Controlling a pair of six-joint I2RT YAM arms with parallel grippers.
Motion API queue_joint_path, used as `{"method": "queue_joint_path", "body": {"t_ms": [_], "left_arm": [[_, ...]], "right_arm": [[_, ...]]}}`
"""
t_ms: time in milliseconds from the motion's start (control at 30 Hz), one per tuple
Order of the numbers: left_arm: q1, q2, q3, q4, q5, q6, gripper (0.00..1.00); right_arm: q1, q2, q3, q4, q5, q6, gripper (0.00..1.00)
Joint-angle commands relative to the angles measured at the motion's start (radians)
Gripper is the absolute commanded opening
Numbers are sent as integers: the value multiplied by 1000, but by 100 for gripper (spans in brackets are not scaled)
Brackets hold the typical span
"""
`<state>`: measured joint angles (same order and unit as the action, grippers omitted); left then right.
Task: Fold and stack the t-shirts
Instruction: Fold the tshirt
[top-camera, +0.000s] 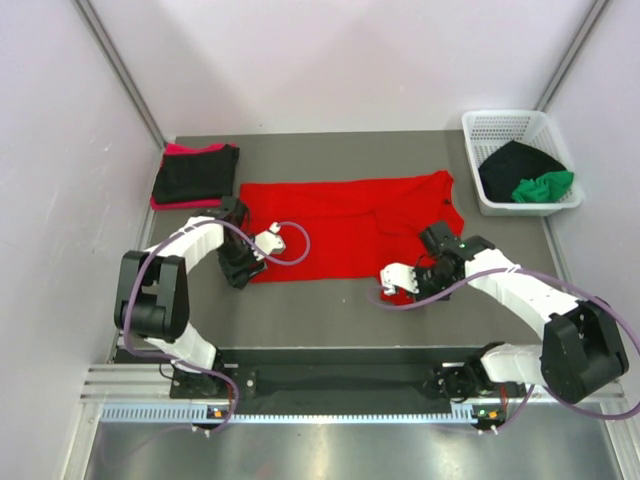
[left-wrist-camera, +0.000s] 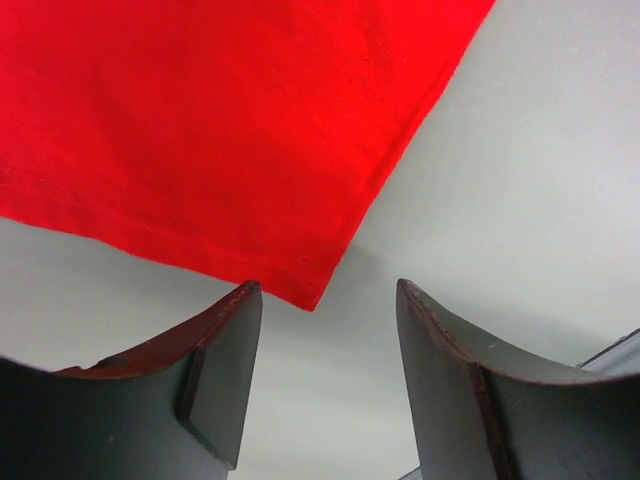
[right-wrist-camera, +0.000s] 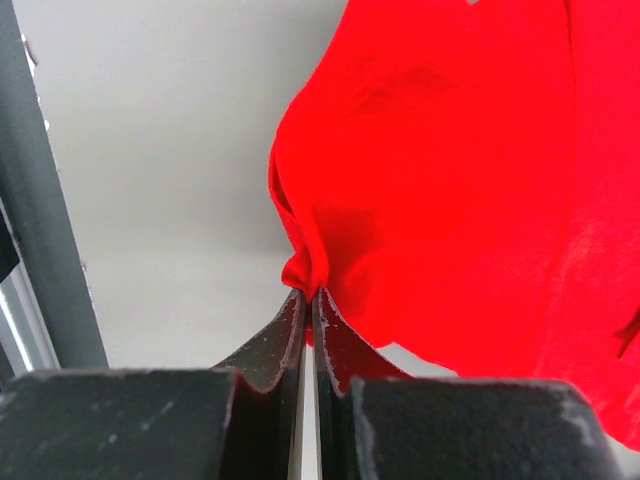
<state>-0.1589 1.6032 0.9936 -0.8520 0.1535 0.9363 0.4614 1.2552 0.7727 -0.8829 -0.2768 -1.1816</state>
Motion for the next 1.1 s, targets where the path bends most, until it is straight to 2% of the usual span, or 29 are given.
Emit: {"method": "queue_joint_path", "body": {"t_ms": [0, 533, 567, 700, 833, 1000, 1067], "left_arm": [[9, 14, 25, 4, 26, -19, 60], [32, 47, -15, 28, -26, 28, 41], [32, 49, -15, 25, -26, 38, 40], [32, 57, -32, 34, -37, 38, 20], [32, 76, -16, 28, -25, 29, 12], [32, 87, 11, -1, 6, 24, 12], [32, 81, 25, -15, 20, 27, 0]], "right_arm": [[-3, 12, 45, 5, -13, 4, 0], [-3, 3, 27, 22, -4, 34, 0], [-6, -6, 17, 24, -2, 39, 0], [-7, -28, -6, 38, 5, 54, 0], [-12, -48, -26, 51, 7, 76, 0], [-33, -66, -29, 62, 14, 94, 0], [-55, -71, -7, 62, 16, 105, 0]]}}
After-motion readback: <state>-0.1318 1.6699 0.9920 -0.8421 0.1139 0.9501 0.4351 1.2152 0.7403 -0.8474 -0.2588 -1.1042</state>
